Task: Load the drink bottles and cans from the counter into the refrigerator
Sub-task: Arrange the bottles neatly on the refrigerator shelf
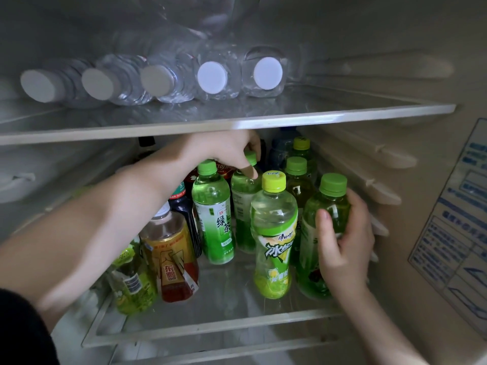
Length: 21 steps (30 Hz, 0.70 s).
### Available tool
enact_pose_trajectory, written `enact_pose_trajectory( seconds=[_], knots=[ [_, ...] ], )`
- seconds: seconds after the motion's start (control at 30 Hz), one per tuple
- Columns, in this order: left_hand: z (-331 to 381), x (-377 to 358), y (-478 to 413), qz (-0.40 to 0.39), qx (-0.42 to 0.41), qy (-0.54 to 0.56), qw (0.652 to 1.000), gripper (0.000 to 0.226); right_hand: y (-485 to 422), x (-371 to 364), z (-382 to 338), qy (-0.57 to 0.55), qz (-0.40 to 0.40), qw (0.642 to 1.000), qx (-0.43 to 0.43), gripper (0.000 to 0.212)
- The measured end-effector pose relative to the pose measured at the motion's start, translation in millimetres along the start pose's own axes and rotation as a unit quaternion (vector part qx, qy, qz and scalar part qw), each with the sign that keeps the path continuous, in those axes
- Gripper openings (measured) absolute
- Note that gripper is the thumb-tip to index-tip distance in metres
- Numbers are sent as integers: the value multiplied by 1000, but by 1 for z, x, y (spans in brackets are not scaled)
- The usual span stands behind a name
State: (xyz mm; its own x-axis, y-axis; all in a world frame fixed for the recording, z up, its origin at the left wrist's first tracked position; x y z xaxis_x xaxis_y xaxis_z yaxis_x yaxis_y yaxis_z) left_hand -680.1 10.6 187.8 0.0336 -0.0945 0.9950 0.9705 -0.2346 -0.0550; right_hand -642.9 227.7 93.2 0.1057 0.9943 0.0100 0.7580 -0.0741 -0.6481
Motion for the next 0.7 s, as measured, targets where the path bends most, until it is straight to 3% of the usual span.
enact_pose_trajectory(
  seconds=[0.13,0.37,0.6,0.7],
  knots=[
    [5,2,6,11,-39,74,996,40,0,0,2,6,5,1000,0,49],
    [-11,-7,6,-2,19,-18,1000,70,0,1,2,13,12,1000,7,50],
    [-21,-3,1,50,55,-5,997,66,0,1,2,7,19,1000,4,48],
    [-24,-5,-6,45,77,-17,996,80,1,1,1,9,20,1000,6,48]
  ],
)
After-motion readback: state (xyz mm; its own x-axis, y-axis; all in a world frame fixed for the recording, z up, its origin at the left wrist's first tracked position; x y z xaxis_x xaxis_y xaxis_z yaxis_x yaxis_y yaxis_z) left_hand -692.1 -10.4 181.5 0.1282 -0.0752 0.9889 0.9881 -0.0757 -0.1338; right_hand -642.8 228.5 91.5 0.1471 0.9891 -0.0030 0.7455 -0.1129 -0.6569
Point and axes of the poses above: each hand's wrist, its own y-axis away from the middle knuckle, its own x-axis out of the back of the hand, z = x × y, the point moved 9 cm from there along -y, towards the middle knuckle, and after that the axes turned 12 degrees about -x, right-handed, at the moved point
